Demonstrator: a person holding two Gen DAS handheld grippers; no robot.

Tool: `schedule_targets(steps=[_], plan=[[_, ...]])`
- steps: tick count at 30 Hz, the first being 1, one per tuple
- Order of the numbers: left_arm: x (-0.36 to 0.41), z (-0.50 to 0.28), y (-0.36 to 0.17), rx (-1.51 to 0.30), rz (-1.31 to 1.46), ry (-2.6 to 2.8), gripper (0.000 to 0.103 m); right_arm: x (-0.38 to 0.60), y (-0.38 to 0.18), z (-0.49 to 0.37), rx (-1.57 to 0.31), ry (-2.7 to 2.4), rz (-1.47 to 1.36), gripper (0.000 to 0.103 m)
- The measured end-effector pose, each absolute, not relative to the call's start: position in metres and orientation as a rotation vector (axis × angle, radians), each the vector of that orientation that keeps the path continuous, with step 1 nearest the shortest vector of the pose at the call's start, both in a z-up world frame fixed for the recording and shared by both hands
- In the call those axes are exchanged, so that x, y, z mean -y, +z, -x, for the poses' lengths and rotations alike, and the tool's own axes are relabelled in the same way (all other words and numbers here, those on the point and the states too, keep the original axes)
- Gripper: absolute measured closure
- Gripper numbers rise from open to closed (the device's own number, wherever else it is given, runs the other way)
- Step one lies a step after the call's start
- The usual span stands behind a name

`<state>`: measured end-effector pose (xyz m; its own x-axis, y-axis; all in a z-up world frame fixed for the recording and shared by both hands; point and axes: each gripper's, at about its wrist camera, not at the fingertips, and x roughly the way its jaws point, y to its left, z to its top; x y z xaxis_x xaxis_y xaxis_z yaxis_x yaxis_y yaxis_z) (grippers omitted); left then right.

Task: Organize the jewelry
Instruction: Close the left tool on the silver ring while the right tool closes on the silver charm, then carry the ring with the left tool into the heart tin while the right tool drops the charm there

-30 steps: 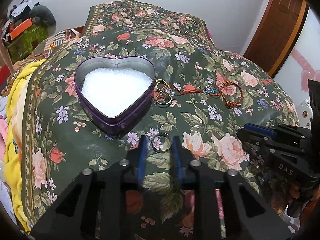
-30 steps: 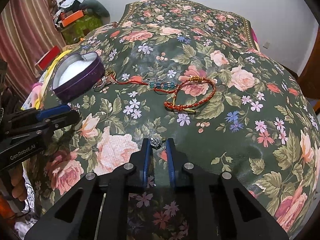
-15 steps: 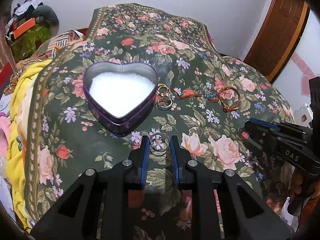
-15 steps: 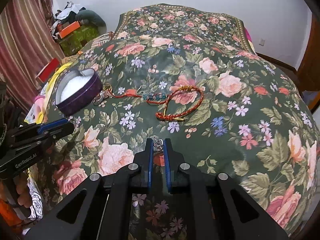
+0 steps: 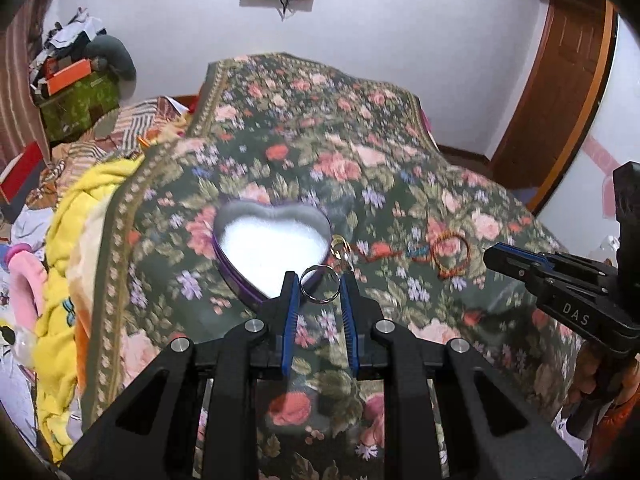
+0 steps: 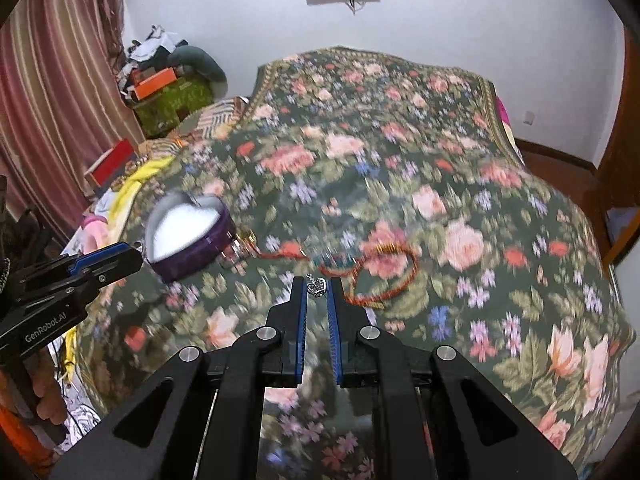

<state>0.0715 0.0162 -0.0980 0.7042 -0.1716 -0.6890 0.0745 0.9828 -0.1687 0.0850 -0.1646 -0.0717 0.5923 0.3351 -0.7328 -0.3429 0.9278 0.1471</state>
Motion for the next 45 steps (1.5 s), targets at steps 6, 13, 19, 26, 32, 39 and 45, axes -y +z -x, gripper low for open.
schedule_targets(steps=[6,13,19,26,32,39,45], plan=[[-0.030,-0.075,-0.083,-0.731,0.148,-0.105,0.083,0.145,-0.054,-0.090,-0.793,0.435,0.024,0.094],[-0.044,-0.080,-0.072,-0.690,0.152,-0.067,0.083,0.125,-0.044,-0.097,-0.752,0.482,0.041,0.094],[-0.052,-0.089,-0.067,-0.664,0.152,-0.042,0.083,0.111,-0.038,-0.108,-0.729,0.513,0.046,0.094],[-0.062,-0.102,-0.070,-0.663,0.157,-0.028,0.083,0.091,-0.038,-0.121,-0.725,0.564,0.056,0.094],[-0.066,-0.115,-0.084,-0.710,0.147,-0.049,0.083,0.070,-0.051,-0.126,-0.759,0.623,0.082,0.094],[-0.067,-0.125,-0.098,-0.747,0.139,-0.062,0.083,0.052,-0.070,-0.129,-0.807,0.672,0.118,0.094],[-0.071,-0.130,-0.111,-0.783,0.160,-0.077,0.083,0.047,-0.084,-0.133,-0.853,0.693,0.130,0.094]])
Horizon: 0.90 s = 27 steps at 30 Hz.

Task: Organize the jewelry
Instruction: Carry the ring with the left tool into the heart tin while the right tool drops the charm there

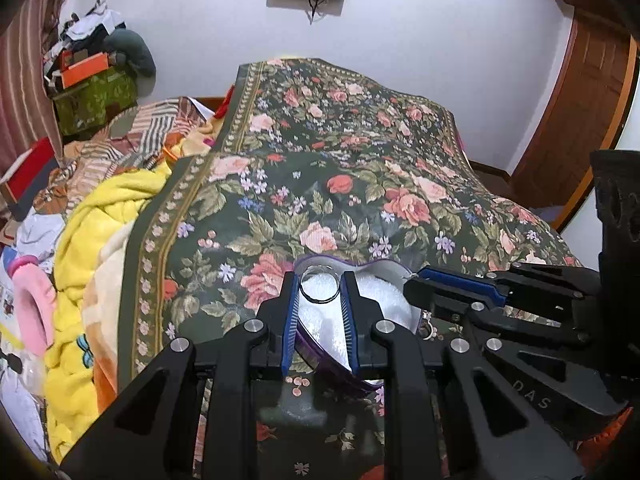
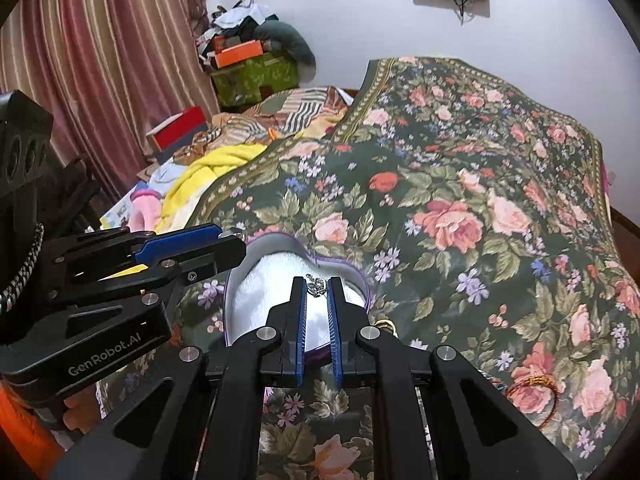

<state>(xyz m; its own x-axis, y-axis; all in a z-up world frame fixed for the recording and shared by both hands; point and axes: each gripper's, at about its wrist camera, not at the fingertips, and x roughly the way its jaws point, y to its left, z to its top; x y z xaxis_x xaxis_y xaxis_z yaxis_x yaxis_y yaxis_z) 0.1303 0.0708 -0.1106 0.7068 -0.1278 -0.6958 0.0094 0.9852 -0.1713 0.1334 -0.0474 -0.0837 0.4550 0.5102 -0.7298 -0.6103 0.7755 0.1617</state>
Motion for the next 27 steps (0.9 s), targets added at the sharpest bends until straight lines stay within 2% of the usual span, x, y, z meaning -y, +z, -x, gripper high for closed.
schedule_targets(steps=[13,15,17,19,27], plan=[[-0.070,-0.129,-0.110,-0.787,0.162,-0.084,0.083,0.039,-0.093,-0.132,-0.884,0.723,0.161,0.094],[-0.071,-0.127,-0.107,-0.784,0.166,-0.078,0.083,0.038,-0.093,-0.131,-0.890,0.722,0.168,0.092],[-0.073,-0.125,-0.105,-0.781,0.169,-0.070,0.083,0.038,-0.092,-0.131,-0.891,0.720,0.170,0.081],[-0.075,-0.122,-0.103,-0.778,0.173,-0.064,0.083,0.038,-0.090,-0.130,-0.881,0.713,0.172,0.078],[-0.074,-0.112,-0.089,-0.760,0.154,-0.045,0.083,0.055,-0.067,-0.126,-0.833,0.675,0.142,0.078]])
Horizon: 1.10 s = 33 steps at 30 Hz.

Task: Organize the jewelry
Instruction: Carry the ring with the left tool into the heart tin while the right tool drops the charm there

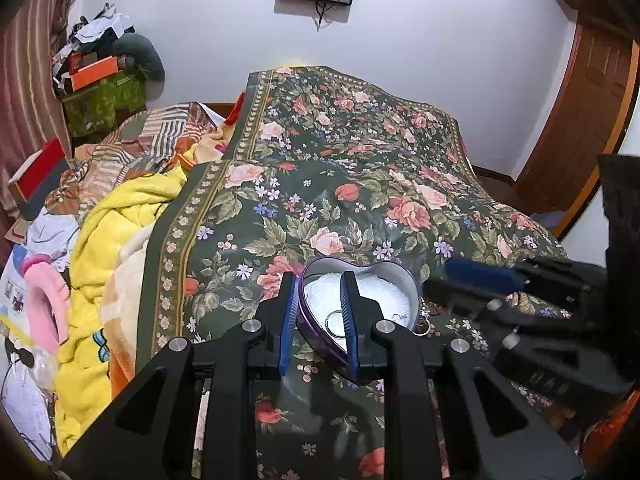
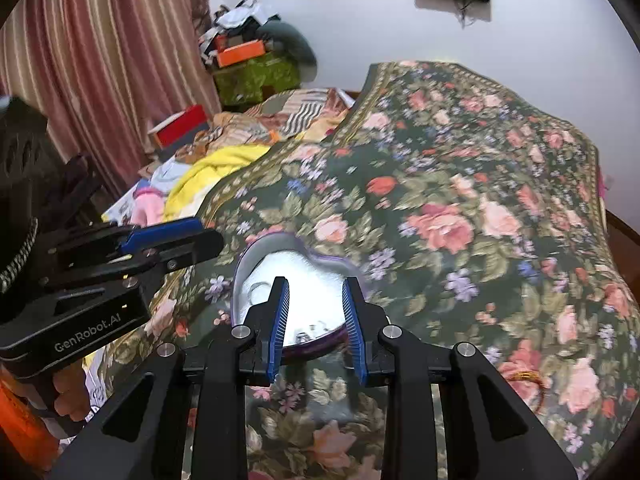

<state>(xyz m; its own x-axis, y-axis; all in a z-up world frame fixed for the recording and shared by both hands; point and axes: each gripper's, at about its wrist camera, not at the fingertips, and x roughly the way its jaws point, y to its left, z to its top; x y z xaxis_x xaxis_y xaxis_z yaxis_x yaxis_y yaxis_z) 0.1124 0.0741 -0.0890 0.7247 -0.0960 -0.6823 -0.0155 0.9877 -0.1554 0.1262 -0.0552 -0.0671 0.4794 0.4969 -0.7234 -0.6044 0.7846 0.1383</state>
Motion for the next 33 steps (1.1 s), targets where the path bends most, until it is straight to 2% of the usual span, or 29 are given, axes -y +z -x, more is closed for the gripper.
schedule_targets(steps=[2,5,16,28,30,32,33], plan=[[-0.072,-0.110,-0.085,-0.753,0.149,-0.043,0.083,0.066,-0.059,-0.126,-0.815,0.652,0.126,0.078],[-0.066,-0.105,-0.077,-0.738,0.140,-0.043,0.073,0.082,-0.047,-0.124,-0.789,0.608,0.112,0.078],[-0.031,-0.095,-0.064,-0.728,0.099,-0.094,0.069,0.150,-0.030,-0.122,-0.755,0.450,0.076,0.078],[0.018,-0.097,-0.089,-0.827,0.081,-0.197,0.069,0.211,-0.049,-0.113,-0.814,0.336,0.055,0.077],[0.021,-0.098,-0.095,-0.846,0.082,-0.204,0.069,0.218,-0.054,-0.111,-0.832,0.323,0.051,0.075],[0.025,-0.099,-0.101,-0.863,0.080,-0.207,0.069,0.225,-0.059,-0.110,-0.842,0.310,0.045,0.061],[0.026,-0.100,-0.104,-0.873,0.081,-0.210,0.069,0.227,-0.061,-0.109,-0.844,0.305,0.043,0.058]])
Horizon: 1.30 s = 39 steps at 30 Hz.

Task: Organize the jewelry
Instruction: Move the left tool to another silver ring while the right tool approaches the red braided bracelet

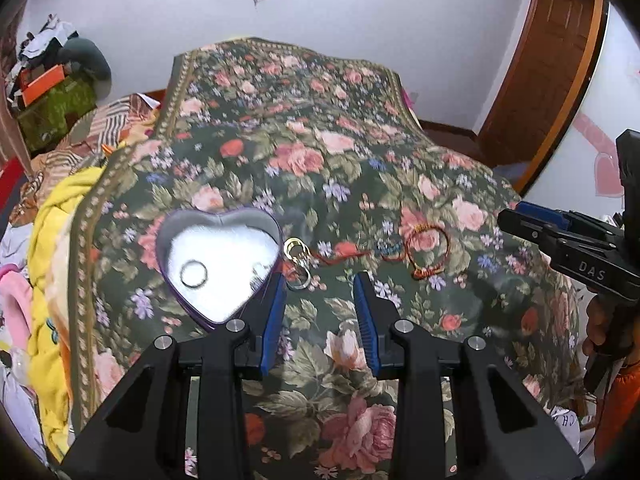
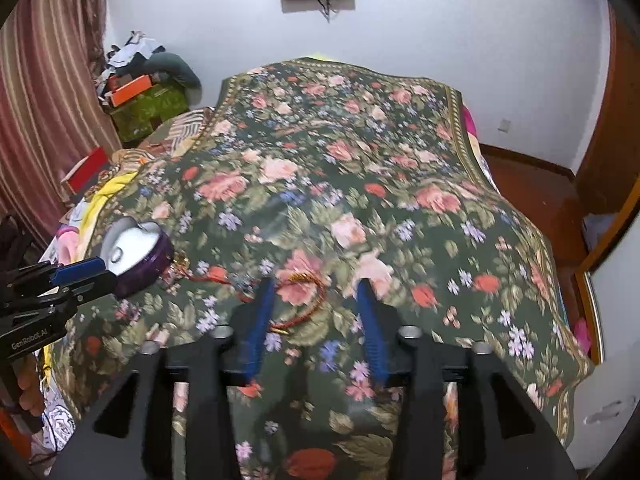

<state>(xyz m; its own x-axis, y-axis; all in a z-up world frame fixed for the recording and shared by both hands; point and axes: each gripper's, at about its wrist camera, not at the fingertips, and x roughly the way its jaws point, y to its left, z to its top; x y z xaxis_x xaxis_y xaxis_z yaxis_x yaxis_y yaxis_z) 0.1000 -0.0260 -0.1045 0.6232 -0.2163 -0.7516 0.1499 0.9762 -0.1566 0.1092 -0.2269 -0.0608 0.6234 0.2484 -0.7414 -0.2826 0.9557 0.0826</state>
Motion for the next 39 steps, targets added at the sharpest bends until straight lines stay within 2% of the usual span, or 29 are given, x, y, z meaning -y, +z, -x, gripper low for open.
schedule_targets(steps=[1,24,28,39], plan=[[0.027,-0.101,-0.108,-0.884,0.086,-0.216,0.069,0.228,-0.062,-0.109,-0.848,0.302,0.043,0.056],[0.027,-0.133,-0.159,-1.011,0.154,-0.228,0.069,0.198,-0.115,-0.130,-1.019,0.377,0.117,0.055],[0.026,-0.139,-0.161,-1.006,0.154,-0.215,0.069,0.191,-0.117,-0.131,-1.022,0.394,0.137,0.043],[0.025,-0.150,-0.165,-0.984,0.148,-0.166,0.069,0.178,-0.129,-0.143,-1.055,0.411,0.181,0.043]])
